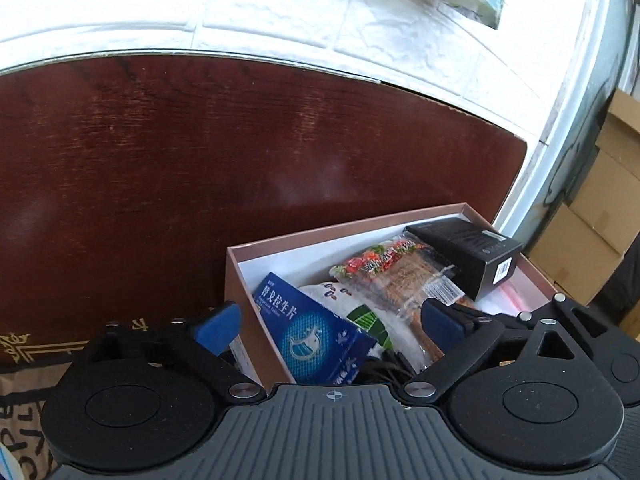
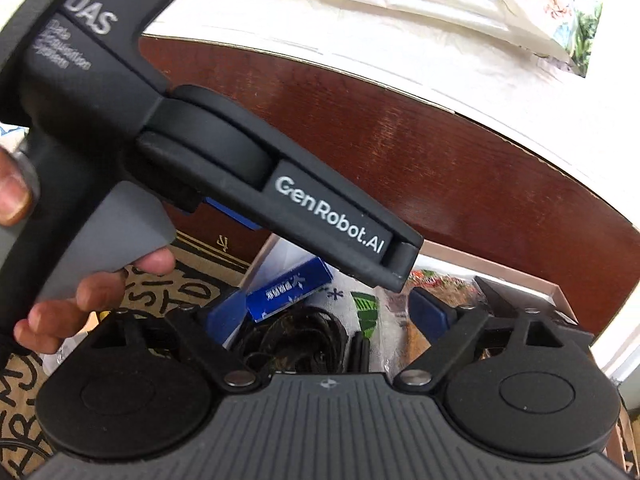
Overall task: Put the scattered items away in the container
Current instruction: 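Lower the medicine box into the shoebox and open the left gripper, then withdraw the left gripper from the shoebox and hold it above the table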
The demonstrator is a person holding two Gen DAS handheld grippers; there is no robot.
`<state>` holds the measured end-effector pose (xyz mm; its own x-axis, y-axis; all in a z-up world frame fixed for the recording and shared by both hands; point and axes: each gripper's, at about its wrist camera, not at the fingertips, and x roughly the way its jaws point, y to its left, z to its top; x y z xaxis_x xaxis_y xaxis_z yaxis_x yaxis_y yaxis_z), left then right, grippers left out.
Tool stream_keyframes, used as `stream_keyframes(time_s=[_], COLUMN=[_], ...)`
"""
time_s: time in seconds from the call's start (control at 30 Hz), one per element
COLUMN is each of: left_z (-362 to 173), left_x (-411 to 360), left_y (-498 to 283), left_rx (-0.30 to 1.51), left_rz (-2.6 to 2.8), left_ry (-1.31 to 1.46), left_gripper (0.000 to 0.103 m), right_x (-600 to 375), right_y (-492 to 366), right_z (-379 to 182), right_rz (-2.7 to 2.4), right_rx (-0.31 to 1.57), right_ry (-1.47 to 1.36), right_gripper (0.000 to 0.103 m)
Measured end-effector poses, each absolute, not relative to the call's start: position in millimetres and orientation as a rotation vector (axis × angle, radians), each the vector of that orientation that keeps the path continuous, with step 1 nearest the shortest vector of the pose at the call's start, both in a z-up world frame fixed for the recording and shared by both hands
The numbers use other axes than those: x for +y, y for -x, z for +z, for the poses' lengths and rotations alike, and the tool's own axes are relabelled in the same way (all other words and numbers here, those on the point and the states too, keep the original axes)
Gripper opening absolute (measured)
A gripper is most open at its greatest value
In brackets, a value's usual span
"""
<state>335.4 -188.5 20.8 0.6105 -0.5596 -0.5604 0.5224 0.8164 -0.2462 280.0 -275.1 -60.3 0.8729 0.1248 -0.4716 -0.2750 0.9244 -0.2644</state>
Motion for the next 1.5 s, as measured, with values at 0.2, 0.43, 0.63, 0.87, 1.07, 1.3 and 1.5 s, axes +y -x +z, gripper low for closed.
stream_keyframes(time_s=[0.2,0.43,0.63,0.87,1.07,1.3,1.5], left_z=[22,33,48,65,59,43,38], left_x=[-187,-183,-181,-178,-182,-182,-179], left_y=[-320,-296,-259,-196,-139,-84,-53], left_rx=[0.659,0.633,0.58,0.51,0.486,0.504,0.537], left_rz=[-0.625,-0.624,-0.604,-0.587,-0.57,-0.563,-0.577], left_ry=[0.028,0.005,-0.038,-0.065,-0.114,-0.104,-0.093], left_gripper=[0.103,0.103,0.103,0.103,0.103,0.103,0.103], right_x=[-282,-291,-296,-313,-337,-351,-349], right_y=[-273,-254,-227,-174,-126,-53,-30], right_z=[-67,-59,-49,-41,-41,-52,-60], right_rz=[0.2,0.192,0.18,0.132,0.077,-0.009,-0.001], right_rx=[0.487,0.462,0.431,0.39,0.362,0.389,0.4], right_ry=[0.285,0.305,0.276,0.213,0.156,0.122,0.139], right_gripper=[0.102,0.103,0.103,0.103,0.103,0.103,0.103])
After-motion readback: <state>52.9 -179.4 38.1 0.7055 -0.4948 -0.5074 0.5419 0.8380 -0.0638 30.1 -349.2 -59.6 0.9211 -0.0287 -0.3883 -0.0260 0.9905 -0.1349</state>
